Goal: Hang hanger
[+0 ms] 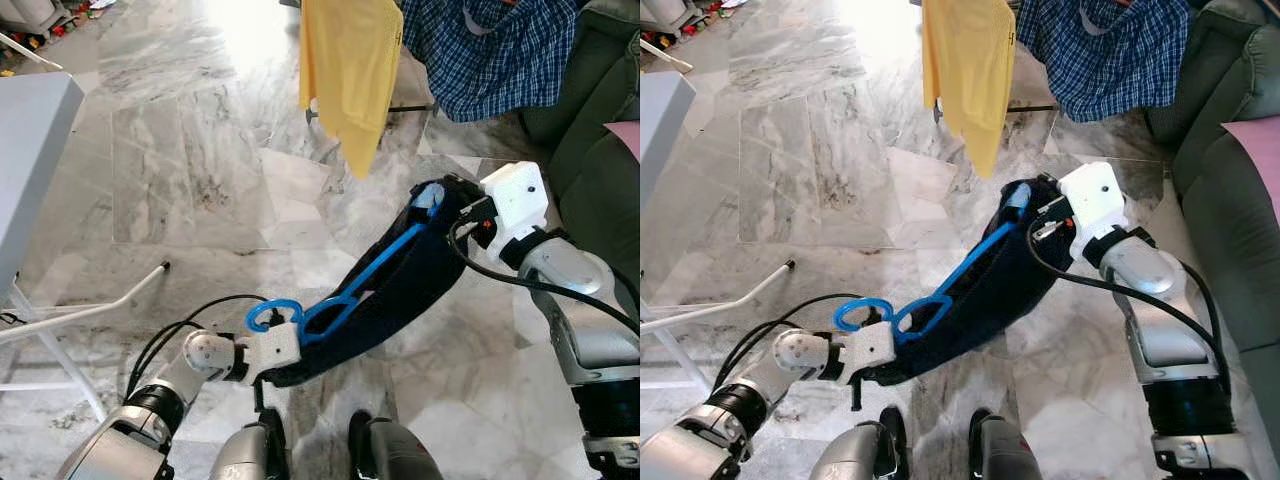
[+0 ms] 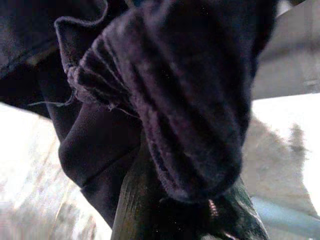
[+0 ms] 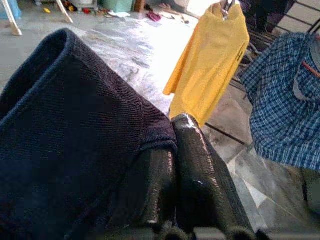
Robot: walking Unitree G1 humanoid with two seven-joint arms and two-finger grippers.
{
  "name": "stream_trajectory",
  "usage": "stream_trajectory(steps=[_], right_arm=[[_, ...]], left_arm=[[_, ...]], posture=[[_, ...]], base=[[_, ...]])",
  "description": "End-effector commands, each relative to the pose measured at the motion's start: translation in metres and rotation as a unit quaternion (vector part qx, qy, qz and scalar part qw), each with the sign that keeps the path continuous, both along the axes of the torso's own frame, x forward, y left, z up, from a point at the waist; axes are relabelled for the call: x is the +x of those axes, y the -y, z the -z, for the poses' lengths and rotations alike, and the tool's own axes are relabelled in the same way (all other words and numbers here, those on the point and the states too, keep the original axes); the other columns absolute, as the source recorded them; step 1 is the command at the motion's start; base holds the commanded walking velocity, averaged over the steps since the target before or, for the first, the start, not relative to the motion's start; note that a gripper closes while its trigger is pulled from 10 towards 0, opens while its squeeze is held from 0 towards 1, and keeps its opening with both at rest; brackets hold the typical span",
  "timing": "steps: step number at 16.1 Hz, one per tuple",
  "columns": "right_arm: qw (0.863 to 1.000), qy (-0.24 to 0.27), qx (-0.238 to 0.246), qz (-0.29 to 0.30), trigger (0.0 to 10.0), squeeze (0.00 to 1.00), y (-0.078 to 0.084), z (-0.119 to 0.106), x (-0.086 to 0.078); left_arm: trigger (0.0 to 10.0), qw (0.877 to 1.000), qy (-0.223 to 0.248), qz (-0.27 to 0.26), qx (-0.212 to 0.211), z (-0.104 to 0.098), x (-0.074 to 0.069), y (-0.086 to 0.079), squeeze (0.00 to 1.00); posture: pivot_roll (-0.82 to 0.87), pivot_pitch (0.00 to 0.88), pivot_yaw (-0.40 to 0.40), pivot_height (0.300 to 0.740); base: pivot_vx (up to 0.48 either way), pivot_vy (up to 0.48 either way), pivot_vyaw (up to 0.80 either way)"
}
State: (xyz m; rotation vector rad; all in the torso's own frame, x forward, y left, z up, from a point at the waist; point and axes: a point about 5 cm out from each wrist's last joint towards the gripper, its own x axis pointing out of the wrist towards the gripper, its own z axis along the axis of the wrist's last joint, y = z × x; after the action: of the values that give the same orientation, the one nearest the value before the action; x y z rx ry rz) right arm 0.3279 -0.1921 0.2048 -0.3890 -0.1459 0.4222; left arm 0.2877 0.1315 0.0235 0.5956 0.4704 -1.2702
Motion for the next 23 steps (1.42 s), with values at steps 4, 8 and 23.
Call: stream_trajectory(steps=[4,8,23], right_arm=[[0.998,0.049,0.02,0.014,0.0,0.0,0.002,-0.017,0.0],[0.998,0.05,0.021,-0.029,0.0,0.0,-0.022,-0.018,-0.001],[0.998,0.05,0.021,-0.029,0.0,0.0,-0.022,-0.018,-0.001]], left_arm=[[0.0,0.996,-0.045,-0.04,0.064,0.025,-0.018,-0.024,0.0],[0.0,0.995,-0.045,-0.027,0.086,0.028,-0.019,-0.022,0.0],[0.0,0.995,-0.045,-0.027,0.086,0.028,-0.019,-0.022,0.0]], posture=[[-0.22,0.24,0.055,0.74],[-0.22,0.242,0.06,0.74],[-0.22,0.242,0.06,0.74]], base=[[0.0,0.0,0.0],[0.0,0.0,0.0],[0.0,0.0,0.0]])
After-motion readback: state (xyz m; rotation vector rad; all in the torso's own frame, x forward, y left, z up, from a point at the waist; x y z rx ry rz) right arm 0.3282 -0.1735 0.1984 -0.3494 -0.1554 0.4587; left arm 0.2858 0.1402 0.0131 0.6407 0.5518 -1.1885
